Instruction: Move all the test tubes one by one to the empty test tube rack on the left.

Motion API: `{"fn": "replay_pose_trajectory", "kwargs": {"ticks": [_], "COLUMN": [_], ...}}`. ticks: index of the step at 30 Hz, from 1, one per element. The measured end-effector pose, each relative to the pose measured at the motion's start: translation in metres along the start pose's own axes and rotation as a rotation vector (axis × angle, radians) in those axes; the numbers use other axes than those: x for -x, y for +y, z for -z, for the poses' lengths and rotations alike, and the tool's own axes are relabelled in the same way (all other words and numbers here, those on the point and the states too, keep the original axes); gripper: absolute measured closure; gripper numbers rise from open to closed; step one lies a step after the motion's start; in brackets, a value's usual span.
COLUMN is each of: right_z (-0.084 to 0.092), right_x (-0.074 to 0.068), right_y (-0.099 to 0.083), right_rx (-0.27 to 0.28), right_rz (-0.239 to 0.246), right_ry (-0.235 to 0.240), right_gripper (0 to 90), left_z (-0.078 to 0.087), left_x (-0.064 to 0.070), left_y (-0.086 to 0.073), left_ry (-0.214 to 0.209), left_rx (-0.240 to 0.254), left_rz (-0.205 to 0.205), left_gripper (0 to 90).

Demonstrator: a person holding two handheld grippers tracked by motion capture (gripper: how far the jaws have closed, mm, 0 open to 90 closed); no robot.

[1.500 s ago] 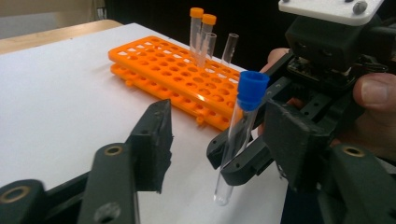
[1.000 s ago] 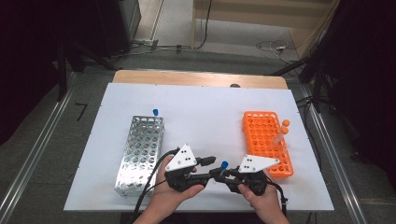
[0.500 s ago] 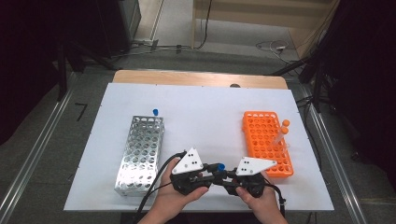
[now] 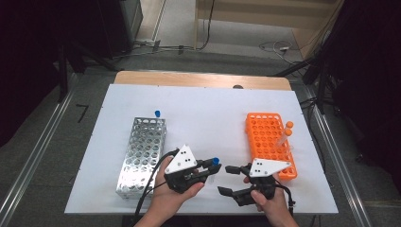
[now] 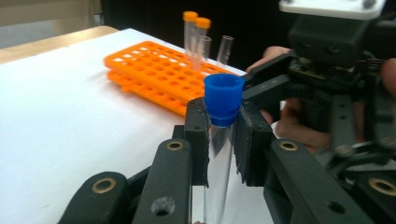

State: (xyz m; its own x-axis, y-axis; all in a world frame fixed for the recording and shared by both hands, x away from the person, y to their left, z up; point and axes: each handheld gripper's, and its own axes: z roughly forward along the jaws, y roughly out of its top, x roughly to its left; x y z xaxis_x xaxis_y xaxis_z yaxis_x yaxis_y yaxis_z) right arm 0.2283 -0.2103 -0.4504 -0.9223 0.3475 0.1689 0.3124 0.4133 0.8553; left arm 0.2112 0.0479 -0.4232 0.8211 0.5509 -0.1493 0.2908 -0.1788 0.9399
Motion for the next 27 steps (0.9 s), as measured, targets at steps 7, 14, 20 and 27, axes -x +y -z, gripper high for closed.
{"fn": "replay_pose_trajectory", "kwargs": {"ticks": [7,14,20,27], "right_z": [0.028,0.057,0.075,0.083], "right_x": [0.011,0.023,0.034,0.044], "right_y": [-0.011,-0.021,-0.028,-0.035], "right_rx": [0.042,0.086,0.103,0.099], "right_rz": [-0.035,-0.070,-0.093,-0.114], "right_ry": [-0.052,-0.123,-0.184,-0.208], "right_gripper": [0.0,0.0,0.0,0.0], "left_z": [0.020,0.045,0.063,0.077], "left_x": [-0.016,-0.036,-0.054,-0.075], "left_y": [0.005,0.009,0.014,0.016], "left_ry": [0.061,0.133,0.199,0.260], "left_rx": [0.029,0.060,0.096,0.125], "left_rz": [0.017,0.031,0.050,0.077], "left_gripper": [77.1,77.2,77.1,77.1]}}
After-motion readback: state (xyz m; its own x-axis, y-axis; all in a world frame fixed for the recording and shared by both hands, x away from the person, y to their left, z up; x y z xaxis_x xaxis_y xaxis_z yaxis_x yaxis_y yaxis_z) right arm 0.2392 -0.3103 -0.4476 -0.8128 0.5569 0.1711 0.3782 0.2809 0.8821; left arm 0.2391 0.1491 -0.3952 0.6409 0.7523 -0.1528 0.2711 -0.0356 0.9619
